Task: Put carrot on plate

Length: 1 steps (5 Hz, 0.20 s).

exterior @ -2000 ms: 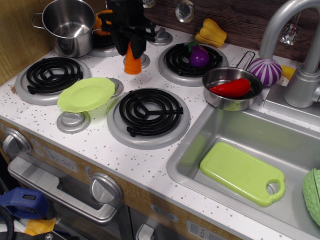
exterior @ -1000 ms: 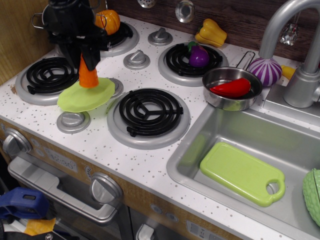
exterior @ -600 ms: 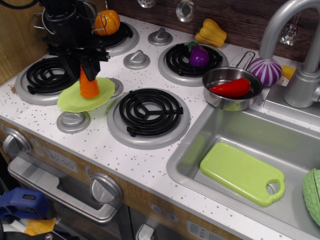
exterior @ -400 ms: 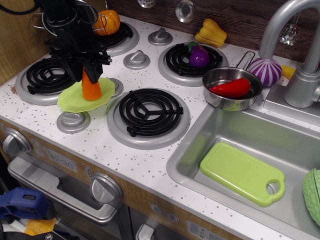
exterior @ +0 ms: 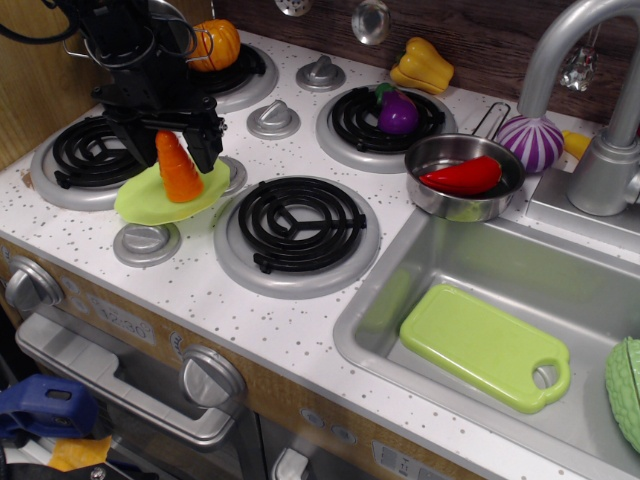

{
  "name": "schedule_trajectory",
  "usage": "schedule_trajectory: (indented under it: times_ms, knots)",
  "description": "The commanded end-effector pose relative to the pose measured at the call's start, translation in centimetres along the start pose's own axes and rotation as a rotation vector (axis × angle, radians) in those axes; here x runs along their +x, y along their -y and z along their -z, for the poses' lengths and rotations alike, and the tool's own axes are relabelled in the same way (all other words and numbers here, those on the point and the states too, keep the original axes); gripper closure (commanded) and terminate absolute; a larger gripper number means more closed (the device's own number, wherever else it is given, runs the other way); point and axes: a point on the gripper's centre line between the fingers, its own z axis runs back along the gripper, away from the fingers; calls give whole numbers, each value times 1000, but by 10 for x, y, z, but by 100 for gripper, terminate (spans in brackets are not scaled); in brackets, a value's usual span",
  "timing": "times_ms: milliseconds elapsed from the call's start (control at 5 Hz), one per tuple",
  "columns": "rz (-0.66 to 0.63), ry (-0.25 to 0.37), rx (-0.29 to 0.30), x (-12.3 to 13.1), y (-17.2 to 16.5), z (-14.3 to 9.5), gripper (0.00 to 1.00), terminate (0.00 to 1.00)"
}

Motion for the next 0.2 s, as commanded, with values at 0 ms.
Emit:
schedule_trajectory:
  times_ms: [0]
  knots:
    - [-7,50,19,6,-5,-16,0,100]
